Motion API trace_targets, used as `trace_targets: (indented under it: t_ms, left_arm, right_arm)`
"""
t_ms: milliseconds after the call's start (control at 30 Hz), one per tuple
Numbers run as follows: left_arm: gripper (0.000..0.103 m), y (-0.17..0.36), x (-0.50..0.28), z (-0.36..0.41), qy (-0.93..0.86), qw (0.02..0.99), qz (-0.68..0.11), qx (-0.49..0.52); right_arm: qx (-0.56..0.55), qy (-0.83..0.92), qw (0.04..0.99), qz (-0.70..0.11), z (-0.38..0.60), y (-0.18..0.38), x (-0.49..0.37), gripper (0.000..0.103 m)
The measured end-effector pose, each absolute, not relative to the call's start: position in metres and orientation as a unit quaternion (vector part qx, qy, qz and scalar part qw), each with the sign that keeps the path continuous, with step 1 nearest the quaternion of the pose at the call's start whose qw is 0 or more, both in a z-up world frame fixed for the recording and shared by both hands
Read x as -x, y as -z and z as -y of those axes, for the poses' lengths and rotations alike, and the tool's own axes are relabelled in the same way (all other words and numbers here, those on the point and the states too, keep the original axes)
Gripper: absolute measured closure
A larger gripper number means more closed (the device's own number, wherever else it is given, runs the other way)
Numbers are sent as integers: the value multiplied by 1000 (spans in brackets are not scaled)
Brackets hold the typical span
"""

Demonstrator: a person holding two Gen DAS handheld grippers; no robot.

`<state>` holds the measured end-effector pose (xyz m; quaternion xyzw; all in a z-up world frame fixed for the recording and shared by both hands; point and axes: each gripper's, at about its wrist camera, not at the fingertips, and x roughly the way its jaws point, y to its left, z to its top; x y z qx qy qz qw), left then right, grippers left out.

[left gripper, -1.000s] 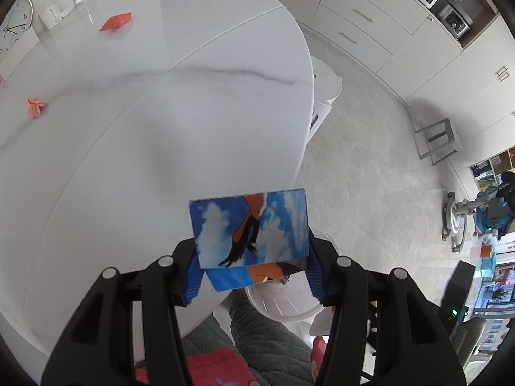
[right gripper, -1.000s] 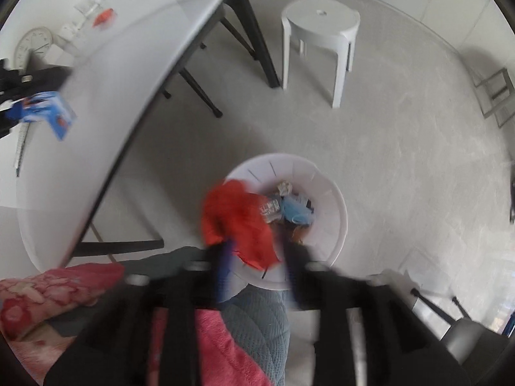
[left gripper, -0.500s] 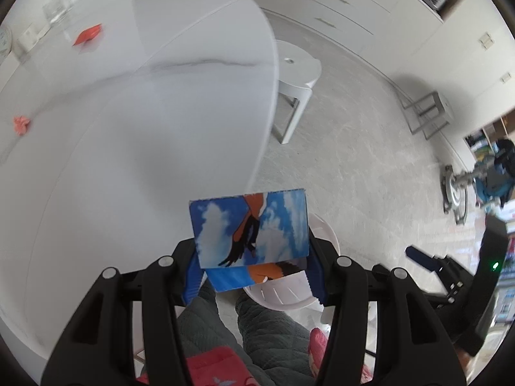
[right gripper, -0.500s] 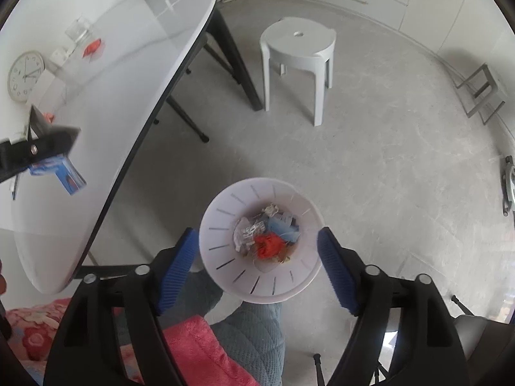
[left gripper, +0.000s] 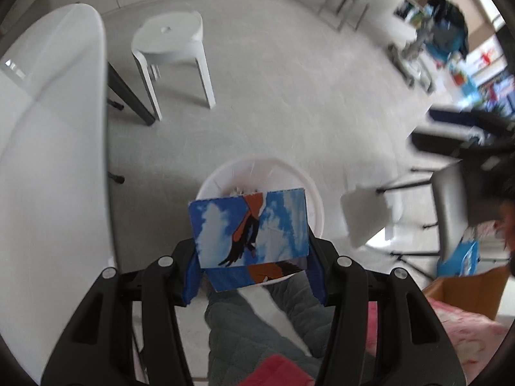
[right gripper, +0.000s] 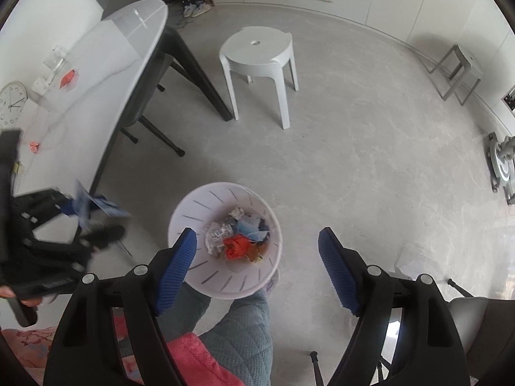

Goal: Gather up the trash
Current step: 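Carry red paper and blue box over the bin and open both tools to drop them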

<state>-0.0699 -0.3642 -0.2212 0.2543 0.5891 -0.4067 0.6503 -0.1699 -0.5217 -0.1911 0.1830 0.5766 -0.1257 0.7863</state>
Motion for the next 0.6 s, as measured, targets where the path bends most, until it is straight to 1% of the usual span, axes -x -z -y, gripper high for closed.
trace_targets:
  t_ms: [33,100,167,200,267,333,367,400,433,600]
  left_arm:
    - [52,227,72,367,407,645,-592,-260]
    - [48,237,79,373,396,639,-603,-268]
    - [29,236,81,376,388,641,-609,-262]
    - [27,233,81,376,387,644,-608,-256]
    - [21,222,80,376,392,652,-601,-247]
    - [21,212,80,374,390,660,-592,-248]
    - [19,207,80,374,386,665,-588,-250]
    - [16,203,79,374,383,669,-585,-252]
    - [10,198,77,373,378,675,-581,-252]
    - [10,171,70,362,381,695,-565,-232]
  right_arm:
    - [-185,125,785,-577,525,192,172,25]
    - [-189,125,785,-576,530,193,175,25]
    - [-195,124,786,-574,532,194,175,25]
    - [-196,123,787,-572,533,194,175,25]
    - [-198,121,789,-569,536,193,174,25]
    - [-199,119,791,-566,536,192,172,25]
    - [-199,118,793,-564,535,191,170,25]
    - [-200,118,794,-562,534,190,169,25]
    - [-199,116,796,-560,532,188,167,25]
    - [-195,112,803,-552,528,182,157,25]
